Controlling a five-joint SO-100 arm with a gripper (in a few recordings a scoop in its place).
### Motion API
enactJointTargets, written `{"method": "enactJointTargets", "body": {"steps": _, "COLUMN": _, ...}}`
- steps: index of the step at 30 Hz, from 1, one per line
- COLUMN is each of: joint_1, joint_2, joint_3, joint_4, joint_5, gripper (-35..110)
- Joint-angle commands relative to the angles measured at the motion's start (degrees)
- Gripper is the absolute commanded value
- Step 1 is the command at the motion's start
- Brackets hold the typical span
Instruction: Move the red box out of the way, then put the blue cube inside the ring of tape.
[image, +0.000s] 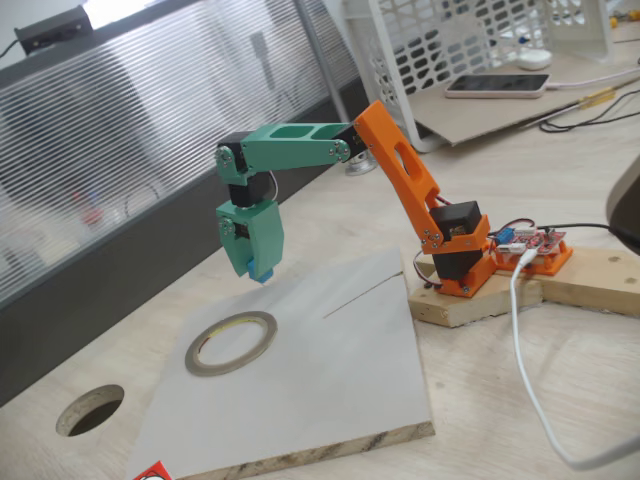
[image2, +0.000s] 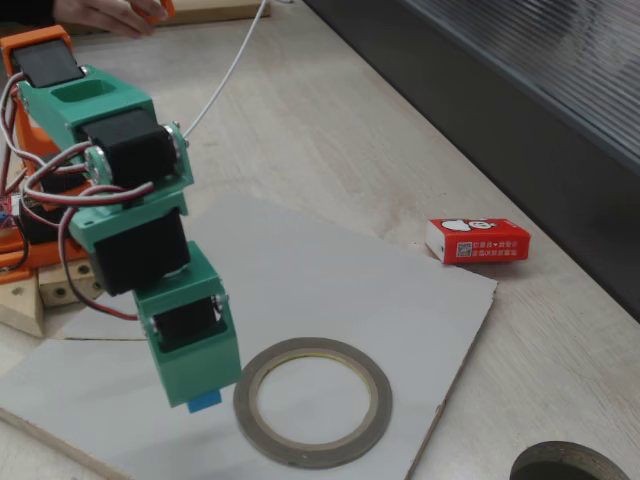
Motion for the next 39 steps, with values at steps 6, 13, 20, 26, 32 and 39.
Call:
{"method": "enactJointTargets", "body": {"steps": 6, "joint_1": -9.0, "joint_2": 2.7, "joint_3": -0.9, "joint_4": 0.4, "joint_5": 0.5, "gripper": 15}}
{"method": "enactJointTargets", "body": {"steps": 13, "joint_1": -14.6, "joint_2": 2.5, "joint_3": -0.4, "joint_4": 0.4, "joint_5": 0.6, "gripper": 15}}
{"method": "enactJointTargets", "body": {"steps": 20, "joint_1": -19.3, "joint_2": 2.4, "joint_3": -0.4, "joint_4": 0.4, "joint_5": 0.6, "gripper": 15}}
{"method": "enactJointTargets", "body": {"steps": 26, "joint_1": -19.5, "joint_2": 2.3, "joint_3": -0.3, "joint_4": 0.4, "joint_5": 1.0, "gripper": 15}}
{"method": "enactJointTargets", "body": {"steps": 32, "joint_1": -19.4, "joint_2": 2.3, "joint_3": -0.2, "joint_4": 0.4, "joint_5": 1.1, "gripper": 15}}
{"method": "enactJointTargets", "body": {"steps": 39, "joint_1": -19.4, "joint_2": 0.8, "joint_3": -0.2, "joint_4": 0.1, "joint_5": 0.8, "gripper": 15}}
